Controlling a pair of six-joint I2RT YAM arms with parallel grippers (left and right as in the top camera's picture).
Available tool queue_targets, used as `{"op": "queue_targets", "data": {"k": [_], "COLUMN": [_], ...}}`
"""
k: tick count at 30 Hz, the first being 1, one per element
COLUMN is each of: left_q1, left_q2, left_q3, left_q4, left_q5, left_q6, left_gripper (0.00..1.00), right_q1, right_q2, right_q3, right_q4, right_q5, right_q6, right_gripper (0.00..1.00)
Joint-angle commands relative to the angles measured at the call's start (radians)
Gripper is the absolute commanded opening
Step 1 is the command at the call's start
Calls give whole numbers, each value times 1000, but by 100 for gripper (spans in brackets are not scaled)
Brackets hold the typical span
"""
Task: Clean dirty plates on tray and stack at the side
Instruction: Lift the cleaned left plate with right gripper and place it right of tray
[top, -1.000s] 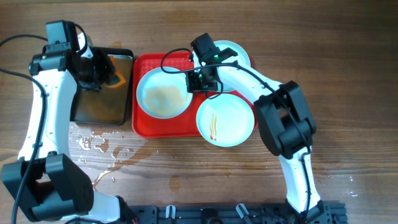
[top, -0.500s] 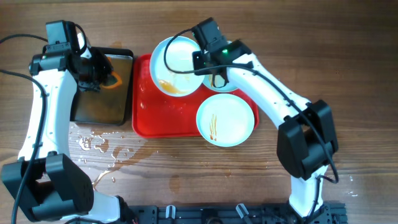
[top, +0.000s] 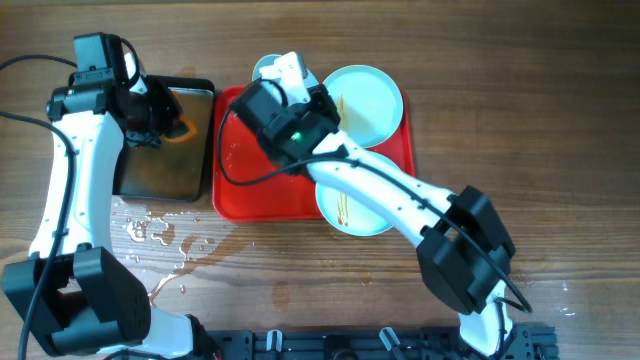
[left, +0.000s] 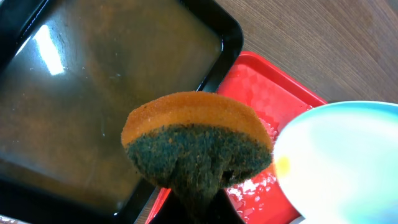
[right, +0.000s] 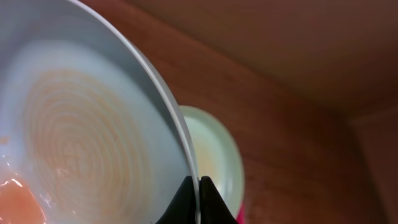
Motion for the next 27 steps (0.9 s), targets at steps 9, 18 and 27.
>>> {"op": "queue_targets", "data": {"k": [9, 18, 27], "left_q1": [3, 3, 3], "left_q2": [0, 0, 0], "left_q3": [8, 8, 8], "left_q4": [3, 3, 3], "left_q5": [-17, -17, -17], "left_q6": [15, 15, 15], "left_gripper": [4, 4, 4], "right_q1": [89, 88, -19], "right_q2": [-26, -26, -86], "right_q3": [11, 11, 11], "right_q4": [117, 117, -61], "right_q5": [478, 407, -125], "right_q6": [-98, -101, 55], "right_gripper": [4, 4, 4]}}
